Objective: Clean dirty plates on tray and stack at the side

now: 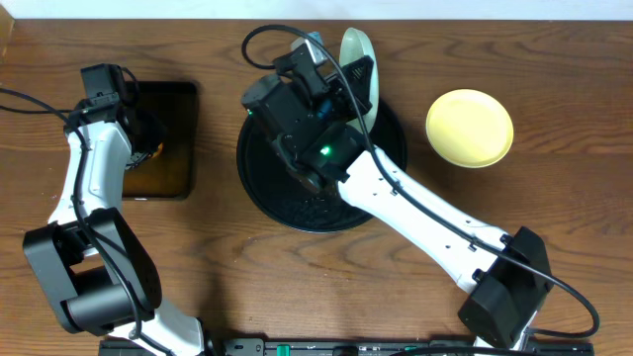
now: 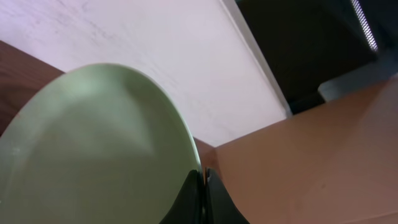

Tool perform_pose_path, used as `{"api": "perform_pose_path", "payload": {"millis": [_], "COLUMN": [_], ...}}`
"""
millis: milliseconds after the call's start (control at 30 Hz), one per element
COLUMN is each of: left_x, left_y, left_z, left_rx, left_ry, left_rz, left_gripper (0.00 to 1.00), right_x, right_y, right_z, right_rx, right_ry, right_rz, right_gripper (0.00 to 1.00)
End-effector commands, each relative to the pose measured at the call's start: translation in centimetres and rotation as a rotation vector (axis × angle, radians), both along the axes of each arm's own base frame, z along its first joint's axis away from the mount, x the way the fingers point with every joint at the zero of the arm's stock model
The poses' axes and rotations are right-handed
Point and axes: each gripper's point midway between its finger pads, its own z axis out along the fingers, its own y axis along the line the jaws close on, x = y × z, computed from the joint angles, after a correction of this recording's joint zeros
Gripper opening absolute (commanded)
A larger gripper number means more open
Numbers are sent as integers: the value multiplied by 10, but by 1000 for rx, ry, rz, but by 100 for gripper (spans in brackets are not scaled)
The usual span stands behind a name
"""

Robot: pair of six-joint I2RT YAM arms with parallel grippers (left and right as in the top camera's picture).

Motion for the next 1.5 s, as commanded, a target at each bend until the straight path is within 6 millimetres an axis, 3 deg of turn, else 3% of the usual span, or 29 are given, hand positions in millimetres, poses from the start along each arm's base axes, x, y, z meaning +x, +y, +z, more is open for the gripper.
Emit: {"api": "perform_pose_path", "payload": {"millis": [0,300,400,500,600,667,767,833,933,1033,1133,1233,1300,1367,1400,1467], "left_x": [-1,-4,-4,-4,-4,-5,-6,-6,-7,-7,-7,-7,-7,-7,-7,-7], "left_y": [4,5,5,5,5,5,4,4,4,4,4,4,4,4,4,4], "left_z": [-2,-3,-3,-3,-3,-3,-4,-4,-4,-4,-4,-4,-4,-4,-4,-4], "left_rx": [0,-3,-3,-3,-3,-4,-5,-6,-7,-7,-7,-7,-7,-7,-7,-7], "left_ry": [0,9,9,10,10,13,19,20,23,24,23,23,23,23,23,23], "left_rz": [20,25,25,25,25,25,25,25,25,25,25,25,25,25,25,25], "left_gripper": [8,8,8,8,8,8,8,8,8,8,8,8,8,8,8,8], "right_x": [-13,-13,-11,-9,-7,-4,12,25,32,37,38,35,29,22,18,13], "right_y": [0,0,7,13,38,46,17,-30,-76,-143,-184,-193,-182,-168,-153,-129], "right_z": [26,25,8,-28,-85,-110,-117,-122,-128,-134,-132,-127,-124,-125,-129,-138], "right_rx": [-47,9,60,232,626,932,1159,1263,1321,1394,1472,1525,1536,1514,1476,1397], "right_ry": [-21,-52,3,108,380,589,686,716,713,681,675,713,769,819,855,881], "right_rz": [-9,-12,49,112,221,259,207,120,15,-130,-144,-59,25,56,62,28], "right_gripper": [1,1,1,1,1,1,1,1,1,1,1,1,3,12,31,53]}}
